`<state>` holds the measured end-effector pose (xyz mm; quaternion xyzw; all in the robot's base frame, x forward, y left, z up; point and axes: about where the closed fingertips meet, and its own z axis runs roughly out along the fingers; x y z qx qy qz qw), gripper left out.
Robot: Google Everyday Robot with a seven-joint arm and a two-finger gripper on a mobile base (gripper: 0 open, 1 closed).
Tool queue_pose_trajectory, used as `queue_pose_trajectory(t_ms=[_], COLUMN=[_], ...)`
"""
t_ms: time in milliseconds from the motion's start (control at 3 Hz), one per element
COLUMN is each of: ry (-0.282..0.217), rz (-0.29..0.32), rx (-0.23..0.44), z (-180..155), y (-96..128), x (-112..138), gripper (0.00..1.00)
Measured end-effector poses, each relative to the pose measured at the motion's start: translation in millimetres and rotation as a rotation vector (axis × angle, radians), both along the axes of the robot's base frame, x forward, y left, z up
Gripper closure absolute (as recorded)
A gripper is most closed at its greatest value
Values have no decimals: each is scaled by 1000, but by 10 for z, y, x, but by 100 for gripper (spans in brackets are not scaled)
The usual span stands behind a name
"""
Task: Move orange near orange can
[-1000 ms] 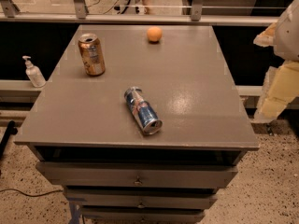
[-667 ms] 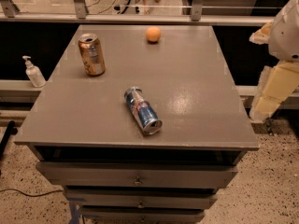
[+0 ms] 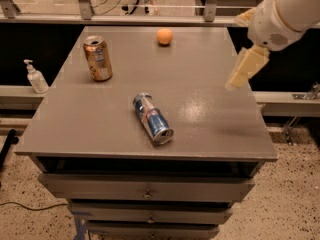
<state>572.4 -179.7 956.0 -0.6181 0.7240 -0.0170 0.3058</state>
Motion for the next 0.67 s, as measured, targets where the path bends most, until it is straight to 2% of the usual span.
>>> queue_pose_trajectory(t_ms=[333, 667], ry=[-56, -53], rz=[-21, -72], rx=[188, 400], z=[-75, -215], y=[163, 367], x=[804, 1509], gripper=[0, 0])
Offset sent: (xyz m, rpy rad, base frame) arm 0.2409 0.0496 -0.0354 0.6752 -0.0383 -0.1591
